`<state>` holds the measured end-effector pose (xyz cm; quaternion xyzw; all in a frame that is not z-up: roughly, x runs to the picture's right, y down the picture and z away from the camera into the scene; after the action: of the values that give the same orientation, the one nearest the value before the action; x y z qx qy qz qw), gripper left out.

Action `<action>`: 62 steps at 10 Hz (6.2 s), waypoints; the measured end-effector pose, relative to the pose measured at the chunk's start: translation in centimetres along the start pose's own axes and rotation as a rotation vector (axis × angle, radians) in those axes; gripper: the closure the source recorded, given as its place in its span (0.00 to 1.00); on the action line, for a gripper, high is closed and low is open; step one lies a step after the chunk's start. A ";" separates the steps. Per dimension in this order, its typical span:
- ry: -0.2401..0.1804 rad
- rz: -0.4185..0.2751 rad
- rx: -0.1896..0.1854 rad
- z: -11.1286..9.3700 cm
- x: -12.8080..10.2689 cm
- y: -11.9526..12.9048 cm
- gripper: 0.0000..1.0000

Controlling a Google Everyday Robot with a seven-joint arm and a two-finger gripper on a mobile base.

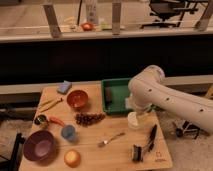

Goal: Place fork in red bowl

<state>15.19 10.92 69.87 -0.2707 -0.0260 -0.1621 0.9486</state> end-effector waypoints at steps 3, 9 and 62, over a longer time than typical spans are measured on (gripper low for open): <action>-0.002 -0.050 -0.001 0.8 -1.2 -0.4 0.20; -0.006 -0.130 -0.007 1.9 -3.7 -1.4 0.20; -0.269 -0.084 -0.033 15.4 -15.8 1.9 0.30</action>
<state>1.39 25.09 79.84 -0.3044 -0.1615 -0.1641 0.9243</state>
